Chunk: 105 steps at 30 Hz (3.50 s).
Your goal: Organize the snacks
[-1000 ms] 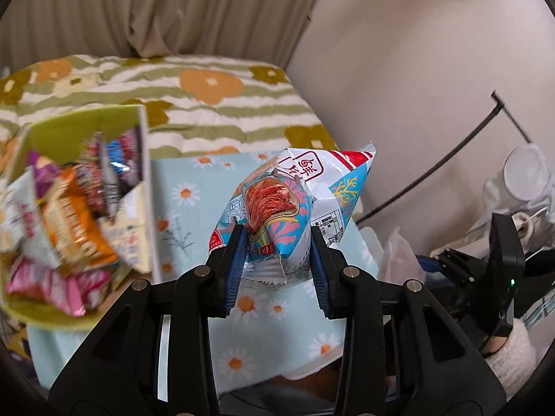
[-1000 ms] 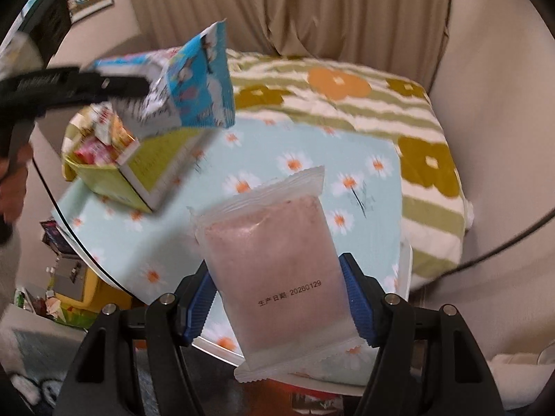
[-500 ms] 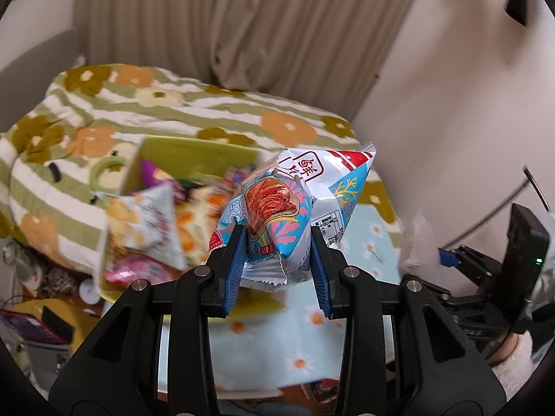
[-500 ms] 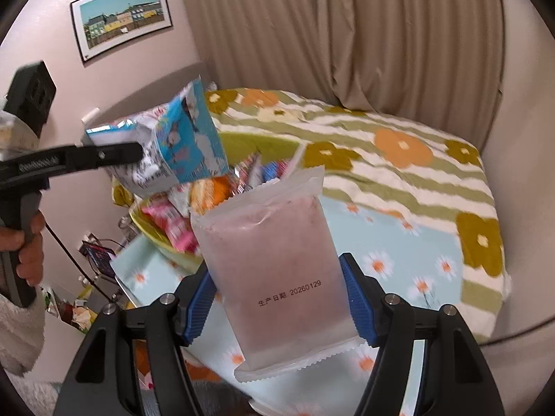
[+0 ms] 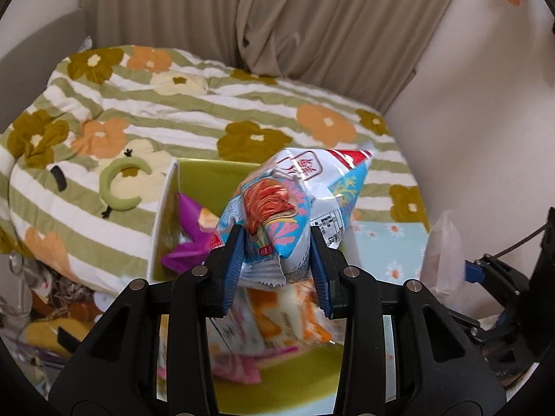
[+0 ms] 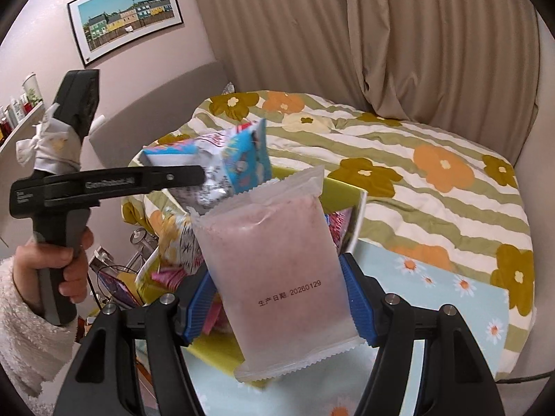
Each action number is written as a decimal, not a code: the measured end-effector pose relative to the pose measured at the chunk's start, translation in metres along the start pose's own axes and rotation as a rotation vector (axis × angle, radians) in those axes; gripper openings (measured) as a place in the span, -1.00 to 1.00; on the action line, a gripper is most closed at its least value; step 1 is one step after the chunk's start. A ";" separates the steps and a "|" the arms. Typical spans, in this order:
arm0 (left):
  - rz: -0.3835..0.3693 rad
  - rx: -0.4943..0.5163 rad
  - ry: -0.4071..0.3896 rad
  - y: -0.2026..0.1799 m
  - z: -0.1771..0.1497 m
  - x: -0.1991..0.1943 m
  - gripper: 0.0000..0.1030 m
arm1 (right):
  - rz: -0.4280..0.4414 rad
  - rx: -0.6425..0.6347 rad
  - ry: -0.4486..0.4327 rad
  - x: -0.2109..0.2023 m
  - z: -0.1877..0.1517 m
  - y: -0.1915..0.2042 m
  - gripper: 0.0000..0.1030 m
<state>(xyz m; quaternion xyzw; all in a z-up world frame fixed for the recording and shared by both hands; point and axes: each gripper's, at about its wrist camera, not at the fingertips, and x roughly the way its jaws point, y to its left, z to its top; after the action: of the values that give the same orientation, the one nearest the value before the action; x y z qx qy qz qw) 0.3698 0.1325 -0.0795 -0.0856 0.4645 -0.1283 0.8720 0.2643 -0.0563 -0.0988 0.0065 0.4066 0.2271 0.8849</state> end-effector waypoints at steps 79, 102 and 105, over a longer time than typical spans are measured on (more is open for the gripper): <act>0.198 0.199 -0.363 -0.138 -0.208 -0.205 0.99 | -0.499 0.233 -0.257 -0.204 -0.132 0.030 0.85; 0.191 0.218 -0.365 -0.143 -0.200 -0.197 0.99 | -0.526 0.254 -0.258 -0.201 -0.133 0.024 0.85; 0.191 0.218 -0.366 -0.143 -0.199 -0.196 0.99 | -0.531 0.256 -0.258 -0.202 -0.133 0.024 0.85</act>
<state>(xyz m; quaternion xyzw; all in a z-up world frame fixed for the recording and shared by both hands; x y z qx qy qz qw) 0.0786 0.0499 0.0036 0.0314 0.2879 -0.0770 0.9541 0.0445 -0.1402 -0.0388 0.0402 0.3038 -0.0673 0.9495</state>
